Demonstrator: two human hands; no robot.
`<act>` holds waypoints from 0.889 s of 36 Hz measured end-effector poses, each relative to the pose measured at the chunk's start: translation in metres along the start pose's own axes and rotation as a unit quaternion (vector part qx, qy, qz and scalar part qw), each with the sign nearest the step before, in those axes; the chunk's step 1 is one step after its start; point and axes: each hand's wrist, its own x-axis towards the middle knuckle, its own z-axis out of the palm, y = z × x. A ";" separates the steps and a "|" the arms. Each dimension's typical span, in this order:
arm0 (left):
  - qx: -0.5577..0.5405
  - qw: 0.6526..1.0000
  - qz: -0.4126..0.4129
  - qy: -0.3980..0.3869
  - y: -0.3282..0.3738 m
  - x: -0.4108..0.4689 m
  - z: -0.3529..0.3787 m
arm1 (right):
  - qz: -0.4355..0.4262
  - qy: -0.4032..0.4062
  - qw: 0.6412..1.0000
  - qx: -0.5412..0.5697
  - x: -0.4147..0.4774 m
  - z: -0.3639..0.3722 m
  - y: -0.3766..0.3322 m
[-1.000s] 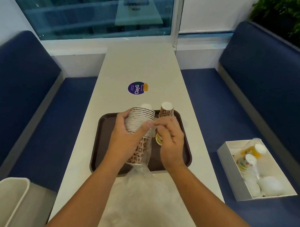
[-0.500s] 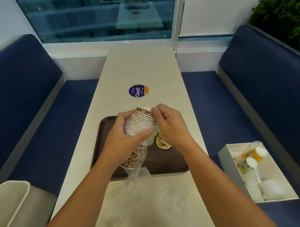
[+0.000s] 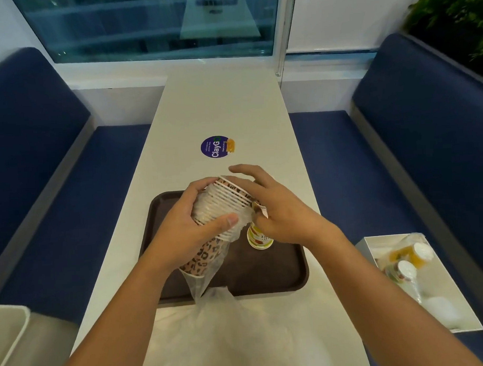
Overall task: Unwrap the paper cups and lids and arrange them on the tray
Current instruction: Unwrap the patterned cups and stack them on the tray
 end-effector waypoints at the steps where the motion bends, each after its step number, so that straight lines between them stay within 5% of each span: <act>1: 0.002 1.000 0.000 -0.005 0.000 0.002 0.001 | -0.007 0.006 1.000 0.026 0.000 -0.001 0.002; 5: 0.006 1.000 0.001 -0.021 -0.002 0.010 -0.002 | 0.033 0.006 0.982 0.185 0.002 -0.007 0.005; 12: 0.012 0.998 -0.002 -0.057 -0.005 0.018 0.002 | 0.111 0.127 0.968 0.186 0.011 -0.012 0.009; 15: 0.014 0.998 -0.006 -0.058 -0.006 0.021 0.002 | 0.118 0.101 0.966 0.208 0.010 -0.016 0.013; 21: 0.011 0.998 -0.009 -0.057 -0.008 0.027 0.001 | 0.025 -0.014 0.998 -0.048 0.016 -0.013 0.023; 26: 0.015 0.999 -0.015 -0.047 -0.008 0.030 0.002 | 0.048 0.155 0.983 -0.081 0.022 -0.014 0.044; 29: 0.016 0.999 -0.023 -0.026 -0.012 0.032 0.000 | 0.156 0.246 0.956 -0.019 0.024 -0.012 0.056; 32: 0.018 0.999 -0.031 -0.014 -0.015 0.032 -0.001 | 0.263 0.250 0.929 0.070 0.022 -0.002 0.062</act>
